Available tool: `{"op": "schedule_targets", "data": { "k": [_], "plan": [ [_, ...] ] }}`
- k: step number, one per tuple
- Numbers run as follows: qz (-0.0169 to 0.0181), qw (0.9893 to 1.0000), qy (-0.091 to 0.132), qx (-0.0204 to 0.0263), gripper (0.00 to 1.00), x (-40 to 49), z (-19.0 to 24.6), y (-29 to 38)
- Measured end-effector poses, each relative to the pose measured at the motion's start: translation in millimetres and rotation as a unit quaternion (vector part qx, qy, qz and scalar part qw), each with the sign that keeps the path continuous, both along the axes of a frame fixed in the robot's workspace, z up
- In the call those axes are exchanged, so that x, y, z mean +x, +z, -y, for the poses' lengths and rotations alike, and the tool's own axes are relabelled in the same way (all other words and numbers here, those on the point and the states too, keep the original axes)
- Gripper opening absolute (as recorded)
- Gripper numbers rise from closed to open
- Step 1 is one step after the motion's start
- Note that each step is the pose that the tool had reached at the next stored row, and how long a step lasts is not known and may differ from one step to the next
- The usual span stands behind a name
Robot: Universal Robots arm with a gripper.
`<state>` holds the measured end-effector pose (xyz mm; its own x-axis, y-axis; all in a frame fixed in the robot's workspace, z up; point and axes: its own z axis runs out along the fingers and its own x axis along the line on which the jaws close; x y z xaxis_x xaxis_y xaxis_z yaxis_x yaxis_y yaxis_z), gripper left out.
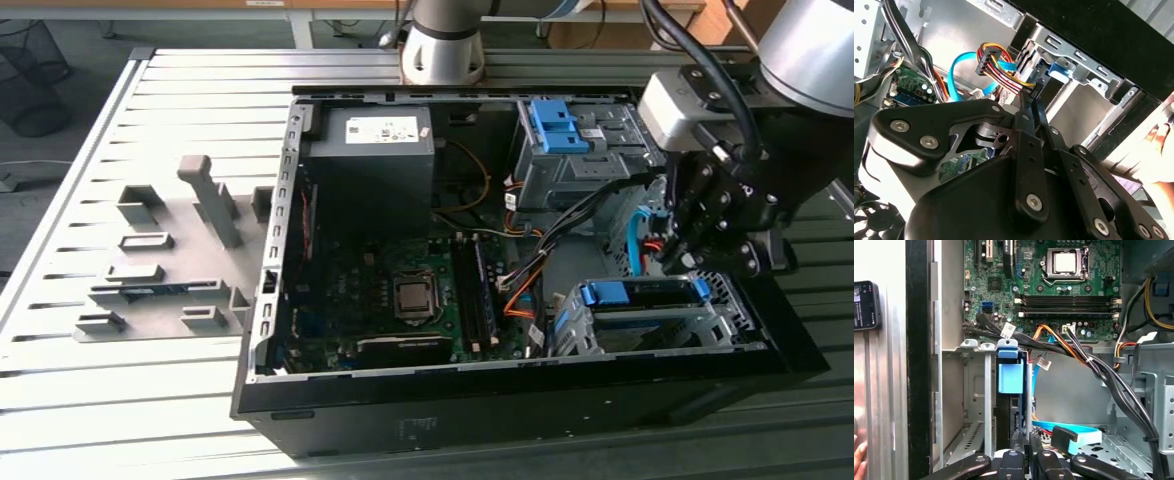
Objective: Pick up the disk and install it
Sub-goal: 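Insert the first disk wire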
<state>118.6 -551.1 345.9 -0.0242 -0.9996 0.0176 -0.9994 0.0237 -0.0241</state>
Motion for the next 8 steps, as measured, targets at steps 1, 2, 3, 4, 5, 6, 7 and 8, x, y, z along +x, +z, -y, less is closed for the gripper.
{"op": "schedule_targets", "data": {
  "k": [1, 2, 3, 4, 5, 6, 7, 8],
  "plan": [
    [0.0000, 1.0000, 0.000, 0.0000, 0.16, -0.3, 1.0, -0.2],
    [0.0000, 1.0000, 0.000, 0.0000, 0.16, -0.7, 2.0, -0.7],
    [0.0000, 1.0000, 0.000, 0.0001, 0.16, -1.1, 2.5, -1.5],
    [0.0000, 1.0000, 0.000, 0.0001, 0.16, -1.6, 2.9, -2.4],
    [0.0000, 1.0000, 0.000, 0.0000, 0.16, -2.0, 3.2, -3.4],
    [0.0000, 1.0000, 0.000, 0.0000, 0.16, -2.4, 3.3, -4.4],
    [0.0000, 1.0000, 0.000, -0.0001, 0.16, -2.6, 3.3, -5.3],
    [0.0000, 1.0000, 0.000, 0.0000, 0.16, -2.7, 3.3, -5.9]
  ]
}}
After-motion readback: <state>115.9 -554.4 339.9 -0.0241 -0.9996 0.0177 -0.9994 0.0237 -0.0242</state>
